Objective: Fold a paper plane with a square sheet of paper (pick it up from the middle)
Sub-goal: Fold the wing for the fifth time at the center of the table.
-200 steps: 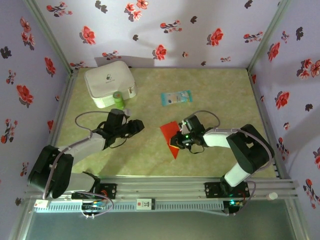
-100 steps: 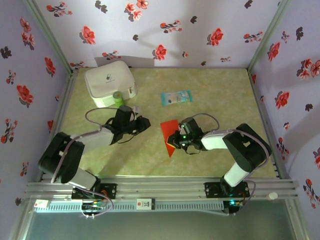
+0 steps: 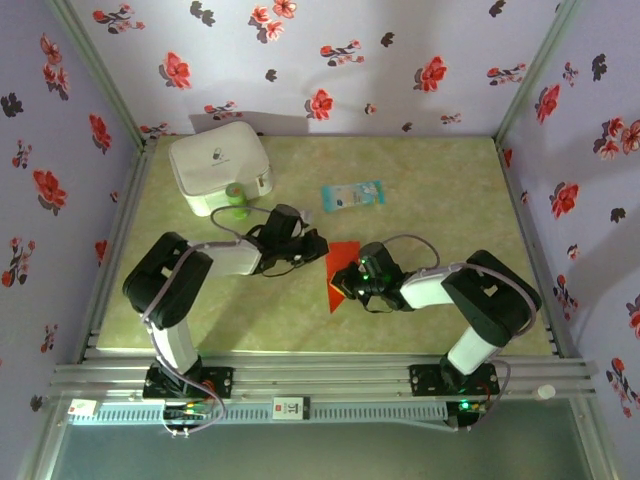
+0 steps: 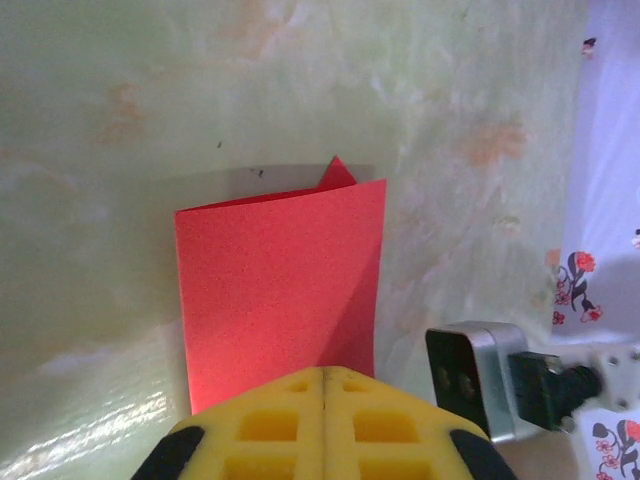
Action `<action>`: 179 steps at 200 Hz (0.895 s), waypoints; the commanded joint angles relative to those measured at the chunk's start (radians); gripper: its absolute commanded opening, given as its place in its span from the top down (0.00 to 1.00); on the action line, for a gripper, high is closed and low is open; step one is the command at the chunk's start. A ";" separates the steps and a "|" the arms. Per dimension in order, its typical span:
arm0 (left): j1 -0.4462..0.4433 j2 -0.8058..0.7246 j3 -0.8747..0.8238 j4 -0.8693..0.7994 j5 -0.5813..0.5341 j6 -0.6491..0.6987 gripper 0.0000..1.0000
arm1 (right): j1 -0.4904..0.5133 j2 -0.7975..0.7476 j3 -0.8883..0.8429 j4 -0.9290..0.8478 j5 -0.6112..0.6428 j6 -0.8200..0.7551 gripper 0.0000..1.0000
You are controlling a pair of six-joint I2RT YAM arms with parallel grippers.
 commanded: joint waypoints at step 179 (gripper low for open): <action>-0.002 0.079 -0.031 -0.100 0.047 0.149 1.00 | -0.284 -0.215 0.003 -0.316 -0.125 -0.243 0.62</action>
